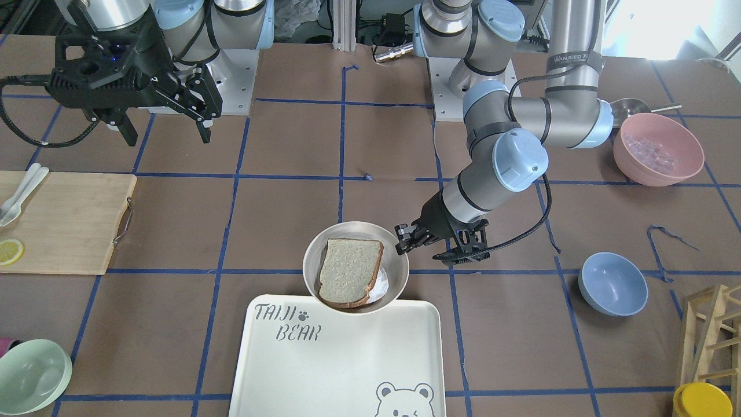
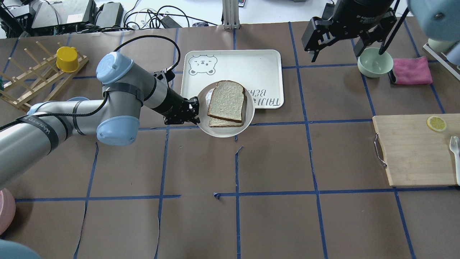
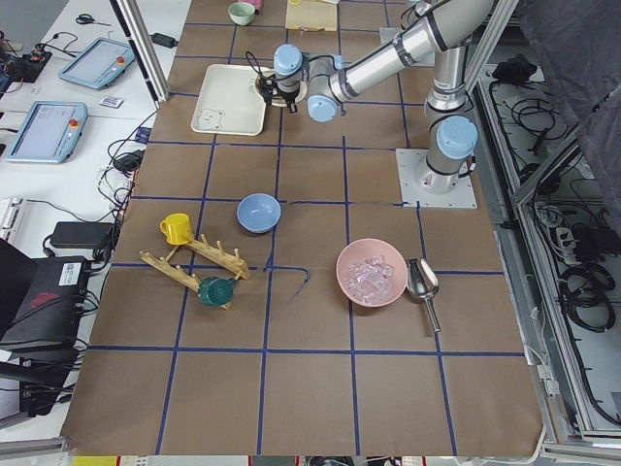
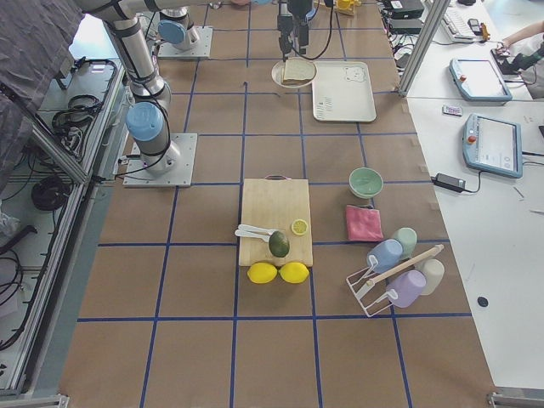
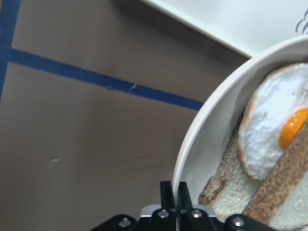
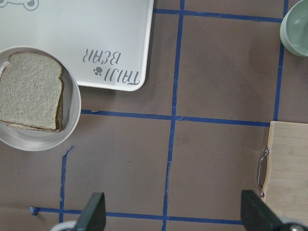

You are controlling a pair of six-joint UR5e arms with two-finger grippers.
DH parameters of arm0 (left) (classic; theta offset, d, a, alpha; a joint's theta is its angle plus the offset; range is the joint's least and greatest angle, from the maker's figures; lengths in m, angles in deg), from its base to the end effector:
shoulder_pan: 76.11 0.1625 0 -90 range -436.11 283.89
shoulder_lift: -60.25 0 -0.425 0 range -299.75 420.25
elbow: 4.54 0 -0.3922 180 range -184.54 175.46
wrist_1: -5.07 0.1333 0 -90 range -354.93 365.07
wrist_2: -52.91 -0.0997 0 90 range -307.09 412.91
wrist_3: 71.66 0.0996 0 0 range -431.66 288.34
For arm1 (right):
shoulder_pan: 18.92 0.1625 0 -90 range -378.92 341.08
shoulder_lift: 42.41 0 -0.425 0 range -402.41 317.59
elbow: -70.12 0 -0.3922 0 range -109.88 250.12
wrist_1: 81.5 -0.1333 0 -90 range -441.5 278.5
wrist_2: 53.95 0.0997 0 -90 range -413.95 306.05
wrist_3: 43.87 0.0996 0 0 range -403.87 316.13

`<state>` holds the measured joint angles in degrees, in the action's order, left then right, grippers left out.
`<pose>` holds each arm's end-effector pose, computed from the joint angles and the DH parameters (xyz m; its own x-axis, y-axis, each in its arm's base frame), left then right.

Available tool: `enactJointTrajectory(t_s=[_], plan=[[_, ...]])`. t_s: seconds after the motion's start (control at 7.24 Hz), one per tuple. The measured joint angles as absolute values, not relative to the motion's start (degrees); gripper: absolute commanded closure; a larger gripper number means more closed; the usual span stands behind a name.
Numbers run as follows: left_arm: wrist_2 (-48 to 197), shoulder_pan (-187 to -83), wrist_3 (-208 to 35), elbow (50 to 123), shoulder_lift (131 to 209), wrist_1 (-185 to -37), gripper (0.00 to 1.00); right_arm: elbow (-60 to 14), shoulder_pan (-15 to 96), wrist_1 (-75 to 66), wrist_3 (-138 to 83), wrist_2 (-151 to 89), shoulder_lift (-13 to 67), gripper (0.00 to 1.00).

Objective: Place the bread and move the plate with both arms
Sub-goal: 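Carry the plate with the left gripper onto the bear tray and release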

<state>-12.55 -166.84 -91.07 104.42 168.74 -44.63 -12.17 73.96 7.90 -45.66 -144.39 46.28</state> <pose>-0.1817 -0.5480 0.2415 -0.8619 -0.3015 0.4078 -0.2902 0.9526 0.0910 0.1579 -0.5014 0.5421 -0.9967 -0.0805 0.0108 -0.0812 0.9916 -0.1008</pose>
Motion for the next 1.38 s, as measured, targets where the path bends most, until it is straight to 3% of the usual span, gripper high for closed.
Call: enactJointTrajectory(t_s=[0.55,0.97,1.11,1.38], plan=[[-13.3,-166.8,-93.8,80.3,184.3,-51.8,1.00,-12.2,73.7,7.8,-45.6,-144.5,46.4,0.00],[-13.4,-167.0,-95.4,75.1,190.2,-52.8,1.00,-12.2,73.7,7.7,-45.5,-144.5,46.4,0.00],[-13.5,-167.0,-95.5,75.2,190.6,-53.6,0.89,-12.2,73.6,7.7,-45.5,-144.5,46.4,0.00],[-14.3,-167.1,-95.5,75.3,191.1,-55.3,0.02,-12.3,73.7,7.6,-45.5,-144.5,46.4,0.00]])
